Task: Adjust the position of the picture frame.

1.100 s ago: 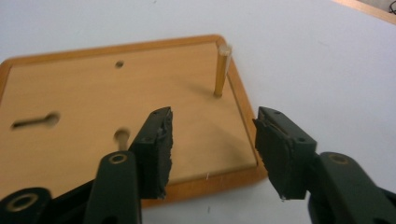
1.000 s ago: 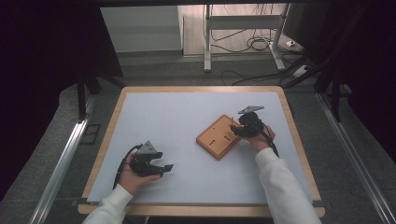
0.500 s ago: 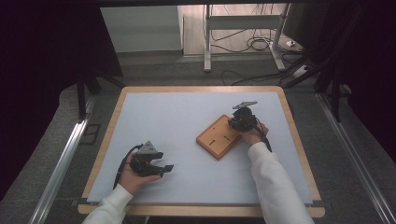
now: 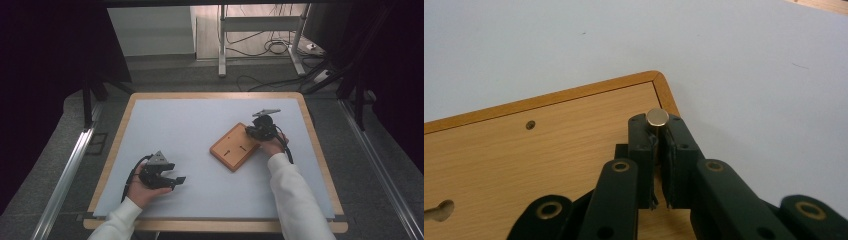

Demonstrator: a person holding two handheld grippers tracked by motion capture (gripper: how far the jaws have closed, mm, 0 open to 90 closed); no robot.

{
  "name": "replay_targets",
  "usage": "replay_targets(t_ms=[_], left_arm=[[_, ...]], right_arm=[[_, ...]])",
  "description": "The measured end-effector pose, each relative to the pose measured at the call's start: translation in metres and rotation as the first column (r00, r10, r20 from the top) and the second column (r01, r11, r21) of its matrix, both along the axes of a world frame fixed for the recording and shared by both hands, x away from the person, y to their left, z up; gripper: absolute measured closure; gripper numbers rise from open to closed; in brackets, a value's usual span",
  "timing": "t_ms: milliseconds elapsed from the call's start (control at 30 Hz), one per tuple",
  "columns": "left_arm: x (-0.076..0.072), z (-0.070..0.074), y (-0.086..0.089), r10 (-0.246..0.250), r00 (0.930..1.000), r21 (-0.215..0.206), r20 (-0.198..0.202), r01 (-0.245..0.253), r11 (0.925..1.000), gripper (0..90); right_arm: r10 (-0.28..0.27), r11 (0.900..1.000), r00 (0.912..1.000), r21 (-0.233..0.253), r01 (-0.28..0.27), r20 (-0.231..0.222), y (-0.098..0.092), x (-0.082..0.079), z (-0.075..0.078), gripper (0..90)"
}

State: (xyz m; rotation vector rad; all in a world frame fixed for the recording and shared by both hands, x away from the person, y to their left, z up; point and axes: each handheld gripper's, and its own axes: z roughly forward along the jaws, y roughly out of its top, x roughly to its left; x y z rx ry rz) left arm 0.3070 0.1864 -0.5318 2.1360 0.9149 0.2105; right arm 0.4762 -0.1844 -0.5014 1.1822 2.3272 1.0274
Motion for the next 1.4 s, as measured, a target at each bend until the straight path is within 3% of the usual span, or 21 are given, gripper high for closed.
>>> replay_targets(t_ms=[267,433,633,733,900,1033,1100,1133,1200,1233,1400], left_arm=[[0.001,0.0,0.002,0.006,1.0,0.001,-0.003,-0.006,1.0,28.8],[0.002,0.0,0.006,0.025,0.9996,-0.015,-0.008,-0.025,0.9996,28.8],[0.006,0.0,0.017,0.078,0.9966,-0.063,-0.027,-0.079,0.9949,28.9],[0.006,0.001,0.017,0.082,0.9965,-0.059,-0.019,-0.083,0.9948,28.9],[0.007,-0.001,0.018,0.081,0.9964,-0.047,-0.023,-0.082,0.9955,29.0],[0.008,-0.001,0.018,0.081,0.9964,-0.042,-0.026,-0.082,0.9957,29.0],[0.007,0.0,0.018,0.087,0.9959,-0.042,-0.027,-0.088,0.9953,29.0],[0.007,0.0,0.018,0.087,0.9959,-0.042,-0.027,-0.088,0.9953,29.0],[0.008,0.0,0.019,0.092,0.9953,-0.042,-0.028,-0.093,0.9947,29.1],[0.008,0.0,0.019,0.092,0.9953,-0.042,-0.028,-0.093,0.9947,29.0],[0.008,0.0,0.02,0.104,0.9944,-0.031,-0.018,-0.104,0.994,29.0]], right_arm=[[0.08,0.997,0.9968,-0.019,-0.08,0.001,0.011,-0.013,0.009,84.6],[0.109,0.994,0.9939,0.015,-0.11,0.014,0.016,-0.024,0.014,84.6],[0.143,0.988,0.9894,0.058,-0.144,0.027,0.02,-0.034,0.018,84.5],[0.154,0.985,0.9879,0.075,-0.155,0.02,0.021,-0.035,0.018,84.6],[0.177,0.983,0.9842,0.054,-0.177,0.008,0.028,-0.043,0.016,84.6],[0.211,0.977,0.9775,0.029,-0.211,0.007,0.038,-0.056,0.014,84.6],[0.254,0.967,0.967,0.024,-0.254,0.021,0.048,-0.063,0.014,84.5],[0.254,0.967,0.967,0.024,-0.254,0.021,0.048,-0.063,0.014,84.5],[0.3,0.953,0.9536,0.039,-0.301,0.023,0.058,-0.068,0.013,84.5],[0.3,0.953,0.9536,0.039,-0.301,0.023,0.058,-0.068,0.013,84.5],[0.364,0.93,0.9312,0.048,-0.364,0.023,0.08,-0.072,0.006,84.0]])
